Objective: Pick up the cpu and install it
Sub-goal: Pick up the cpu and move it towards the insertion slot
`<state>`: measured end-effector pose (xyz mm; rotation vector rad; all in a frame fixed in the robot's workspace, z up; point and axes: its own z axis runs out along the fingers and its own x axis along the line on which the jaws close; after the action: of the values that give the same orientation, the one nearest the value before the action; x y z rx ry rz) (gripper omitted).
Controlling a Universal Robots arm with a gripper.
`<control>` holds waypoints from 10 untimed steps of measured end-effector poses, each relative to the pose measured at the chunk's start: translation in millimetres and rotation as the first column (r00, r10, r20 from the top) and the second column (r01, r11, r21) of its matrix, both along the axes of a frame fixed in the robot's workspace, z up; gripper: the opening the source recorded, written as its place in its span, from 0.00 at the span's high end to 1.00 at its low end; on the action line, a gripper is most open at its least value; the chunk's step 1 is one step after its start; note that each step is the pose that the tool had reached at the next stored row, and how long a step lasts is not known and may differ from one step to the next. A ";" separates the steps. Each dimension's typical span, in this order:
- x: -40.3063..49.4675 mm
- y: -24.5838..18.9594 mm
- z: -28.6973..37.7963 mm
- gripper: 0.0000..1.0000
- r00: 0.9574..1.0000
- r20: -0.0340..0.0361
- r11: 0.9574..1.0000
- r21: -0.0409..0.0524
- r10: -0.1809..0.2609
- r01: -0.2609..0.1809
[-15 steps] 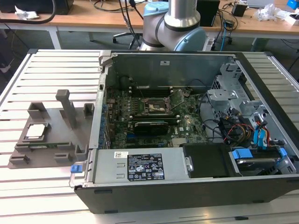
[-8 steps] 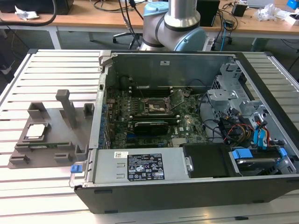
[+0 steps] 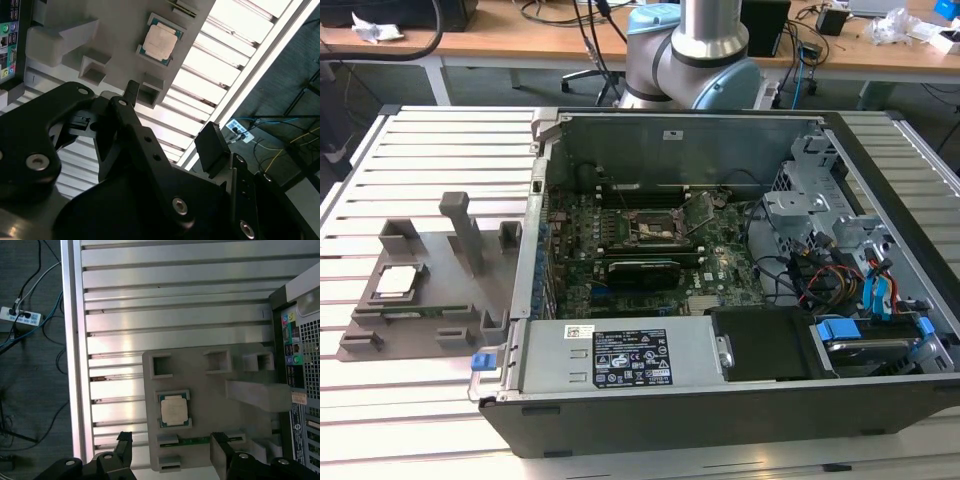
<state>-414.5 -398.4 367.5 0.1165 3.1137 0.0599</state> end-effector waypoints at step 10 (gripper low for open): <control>0.0 0.0 -5.3 0.28 1.000 0.000 1.000 0.000 0.000 0.000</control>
<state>-414.5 -398.4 362.3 0.1165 3.1137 0.0599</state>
